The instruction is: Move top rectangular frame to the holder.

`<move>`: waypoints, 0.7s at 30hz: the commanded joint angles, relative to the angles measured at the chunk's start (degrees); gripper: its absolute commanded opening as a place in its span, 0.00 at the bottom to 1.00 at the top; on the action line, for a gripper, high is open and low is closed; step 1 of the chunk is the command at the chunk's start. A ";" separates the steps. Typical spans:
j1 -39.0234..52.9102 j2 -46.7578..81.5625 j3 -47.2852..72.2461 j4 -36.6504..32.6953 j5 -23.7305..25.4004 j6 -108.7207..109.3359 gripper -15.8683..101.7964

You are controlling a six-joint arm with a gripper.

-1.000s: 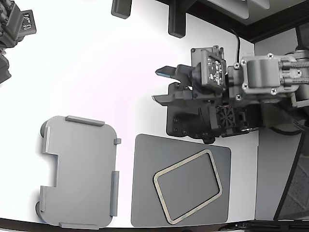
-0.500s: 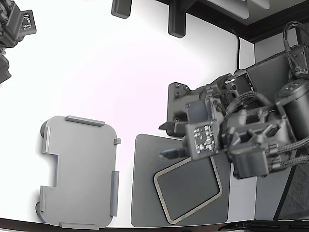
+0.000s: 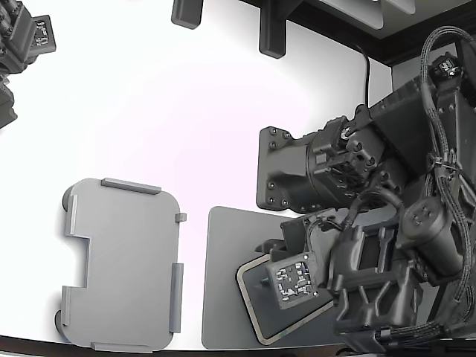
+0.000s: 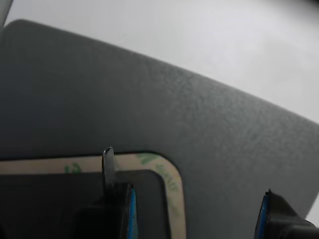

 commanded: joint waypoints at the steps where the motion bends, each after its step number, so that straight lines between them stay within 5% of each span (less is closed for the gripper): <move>1: 2.81 1.41 -0.53 0.26 -0.53 2.02 0.98; 21: 7.91 0.00 10.02 -4.83 -2.11 5.98 0.98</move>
